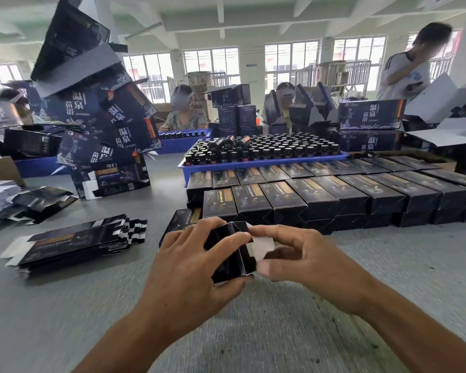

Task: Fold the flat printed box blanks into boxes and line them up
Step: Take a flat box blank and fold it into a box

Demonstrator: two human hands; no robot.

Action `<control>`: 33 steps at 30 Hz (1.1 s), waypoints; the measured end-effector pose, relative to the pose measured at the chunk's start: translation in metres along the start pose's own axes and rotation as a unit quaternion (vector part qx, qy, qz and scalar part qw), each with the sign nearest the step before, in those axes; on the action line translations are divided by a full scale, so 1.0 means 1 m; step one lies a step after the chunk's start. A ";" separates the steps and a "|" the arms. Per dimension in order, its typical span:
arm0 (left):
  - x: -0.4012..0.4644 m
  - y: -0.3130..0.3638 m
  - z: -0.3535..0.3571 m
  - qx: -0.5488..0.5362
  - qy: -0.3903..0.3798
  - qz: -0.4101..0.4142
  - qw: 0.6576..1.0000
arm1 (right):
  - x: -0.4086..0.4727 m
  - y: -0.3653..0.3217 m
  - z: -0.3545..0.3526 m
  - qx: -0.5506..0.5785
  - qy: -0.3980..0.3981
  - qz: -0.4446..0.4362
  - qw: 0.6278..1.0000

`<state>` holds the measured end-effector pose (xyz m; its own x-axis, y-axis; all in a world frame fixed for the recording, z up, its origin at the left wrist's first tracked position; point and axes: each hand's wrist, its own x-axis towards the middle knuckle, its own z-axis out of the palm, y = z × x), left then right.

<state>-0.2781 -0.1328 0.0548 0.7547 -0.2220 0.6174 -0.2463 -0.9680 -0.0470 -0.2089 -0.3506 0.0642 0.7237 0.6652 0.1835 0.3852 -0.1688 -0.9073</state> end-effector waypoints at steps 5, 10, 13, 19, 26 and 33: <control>0.001 0.001 -0.003 0.011 -0.011 -0.001 1.000 | 0.001 0.000 0.006 -0.049 0.049 -0.006 0.998; 0.001 0.003 -0.003 0.008 -0.001 0.025 1.000 | 0.001 0.003 0.013 -0.024 0.142 -0.033 0.989; 0.001 0.004 -0.001 0.016 0.005 0.037 0.999 | 0.001 0.004 0.018 -0.063 0.176 -0.046 0.981; 0.000 0.005 0.000 -0.001 0.019 0.026 0.999 | 0.001 0.002 0.020 -0.036 0.188 -0.040 0.981; 0.002 0.006 -0.004 -0.035 0.042 -0.011 0.998 | -0.001 -0.003 0.020 0.016 0.154 -0.039 0.987; 0.002 0.014 -0.006 -0.037 0.027 -0.004 0.999 | 0.002 0.001 0.018 0.106 0.118 0.021 0.987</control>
<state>-0.2837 -0.1460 0.0603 0.7239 -0.2055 0.6586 -0.2855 -0.9583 0.0148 -0.2171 -0.3368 0.0566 0.8594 0.4687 0.2043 0.2415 -0.0198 -0.9702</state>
